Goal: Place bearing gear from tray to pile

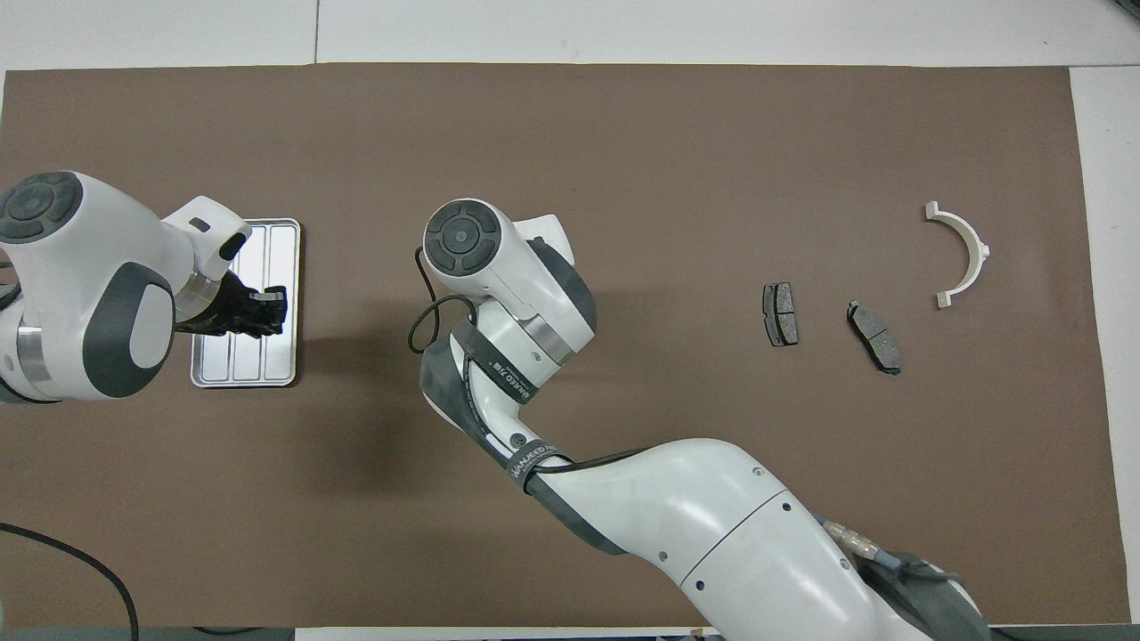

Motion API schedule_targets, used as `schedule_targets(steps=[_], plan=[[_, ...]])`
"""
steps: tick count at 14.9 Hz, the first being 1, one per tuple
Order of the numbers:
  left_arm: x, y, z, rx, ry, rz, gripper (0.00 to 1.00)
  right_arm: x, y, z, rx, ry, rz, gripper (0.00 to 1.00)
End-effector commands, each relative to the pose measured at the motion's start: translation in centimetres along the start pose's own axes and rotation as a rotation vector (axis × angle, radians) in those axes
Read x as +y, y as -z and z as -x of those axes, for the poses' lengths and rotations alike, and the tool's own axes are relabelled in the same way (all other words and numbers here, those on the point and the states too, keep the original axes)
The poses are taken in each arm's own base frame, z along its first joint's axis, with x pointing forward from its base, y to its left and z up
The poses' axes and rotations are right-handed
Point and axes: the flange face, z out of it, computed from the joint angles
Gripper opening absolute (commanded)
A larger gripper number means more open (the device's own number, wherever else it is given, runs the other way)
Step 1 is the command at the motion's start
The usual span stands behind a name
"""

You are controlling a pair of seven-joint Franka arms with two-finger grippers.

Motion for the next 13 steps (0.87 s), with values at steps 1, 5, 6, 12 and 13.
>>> schedule_targets(steps=[1, 5, 6, 12, 13], plan=[[7.8, 2.3, 1.0, 0.059, 0.079, 0.009, 0.06, 10.6, 8.2, -6.1, -0.066, 0.169, -0.047, 0.0], [19.8, 2.1, 1.6, 0.089, 0.179, 0.034, 0.06, 21.9, 10.2, -12.8, -0.042, 0.388, -0.035, 0.0], [22.9, 0.4, 1.9, 0.087, 0.202, 0.032, 0.06, 23.7, 9.5, -14.4, -0.011, 0.421, -0.043, 0.0], [27.8, -4.0, 3.3, 0.129, 0.247, 0.083, 0.06, 29.9, 0.6, -17.2, 0.021, 0.446, -0.035, 0.0], [28.1, -4.5, 3.7, 0.132, 0.249, 0.092, 0.06, 30.4, -1.0, -17.6, 0.048, 0.473, -0.007, 0.0]])
